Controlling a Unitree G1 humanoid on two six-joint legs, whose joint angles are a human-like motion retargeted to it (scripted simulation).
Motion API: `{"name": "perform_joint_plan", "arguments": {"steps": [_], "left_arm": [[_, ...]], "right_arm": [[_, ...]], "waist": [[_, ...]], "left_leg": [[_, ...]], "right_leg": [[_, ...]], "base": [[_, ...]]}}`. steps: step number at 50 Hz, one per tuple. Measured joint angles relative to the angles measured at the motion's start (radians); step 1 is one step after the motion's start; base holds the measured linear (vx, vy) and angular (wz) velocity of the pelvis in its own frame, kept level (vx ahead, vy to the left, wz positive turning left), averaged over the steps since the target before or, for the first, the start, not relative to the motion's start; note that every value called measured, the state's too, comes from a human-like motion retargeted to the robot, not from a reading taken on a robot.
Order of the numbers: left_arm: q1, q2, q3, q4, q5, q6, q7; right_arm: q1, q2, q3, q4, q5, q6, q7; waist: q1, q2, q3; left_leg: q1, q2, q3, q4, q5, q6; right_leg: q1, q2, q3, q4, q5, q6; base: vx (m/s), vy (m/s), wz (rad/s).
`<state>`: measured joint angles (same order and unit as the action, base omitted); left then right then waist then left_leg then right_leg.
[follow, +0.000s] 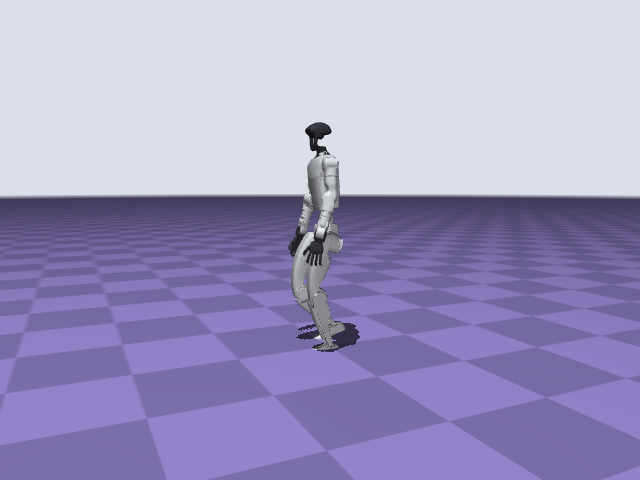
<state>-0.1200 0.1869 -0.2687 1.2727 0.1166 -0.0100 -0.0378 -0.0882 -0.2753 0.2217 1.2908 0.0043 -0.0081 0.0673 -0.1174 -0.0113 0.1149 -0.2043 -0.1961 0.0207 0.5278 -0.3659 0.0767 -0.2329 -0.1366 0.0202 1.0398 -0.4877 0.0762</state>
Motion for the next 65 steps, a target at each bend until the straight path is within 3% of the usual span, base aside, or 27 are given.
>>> {"name": "perform_joint_plan", "arguments": {"steps": [5,15,35,65], "left_arm": [[-0.001,0.01,0.018,-0.002,-0.015,-0.001,0.007],[0.003,0.036,0.05,-0.004,-0.028,-0.004,0.008],[0.047,0.01,0.047,0.013,-0.024,-0.007,-0.022],[0.075,-0.004,0.005,-0.02,-0.056,-0.007,-0.044]], "right_arm": [[0.005,0.01,0.004,0.001,0.008,0.009,0.0],[0.003,0.033,0.005,0.005,0.004,0.019,0.01],[-0.001,0.028,-0.032,0.025,0.038,0.006,-0.023],[0.005,0.009,-0.054,0.024,0.105,0.007,0.005]], "waist": [[-0.009,0.015,-0.001],[0.026,0.026,-0.002],[0.084,0.069,0.028],[0.046,0.04,-0.001]], "left_leg": [[0.027,0.019,-0.026,-0.052,0.017,-0.016],[0.079,0.071,-0.073,-0.098,0.018,-0.037],[0.017,0.176,-0.094,0.162,-0.077,-0.065],[0.149,0.157,-0.041,-0.059,-0.035,-0.047]], "right_leg": [[-0.022,0.031,0.011,-0.143,-0.017,-0.009],[0.051,0.115,0.028,-0.44,0.063,-0.009],[0.168,0.22,-0.023,-0.583,0.092,-0.038],[0.206,0.18,-0.019,-0.61,0.09,-0.022]], "base": [[0.09,-0.05,0.11],[0.09,-0.1,0.01],[0.03,-0.09,-0.04],[0.0,0.0,0.0]]}}
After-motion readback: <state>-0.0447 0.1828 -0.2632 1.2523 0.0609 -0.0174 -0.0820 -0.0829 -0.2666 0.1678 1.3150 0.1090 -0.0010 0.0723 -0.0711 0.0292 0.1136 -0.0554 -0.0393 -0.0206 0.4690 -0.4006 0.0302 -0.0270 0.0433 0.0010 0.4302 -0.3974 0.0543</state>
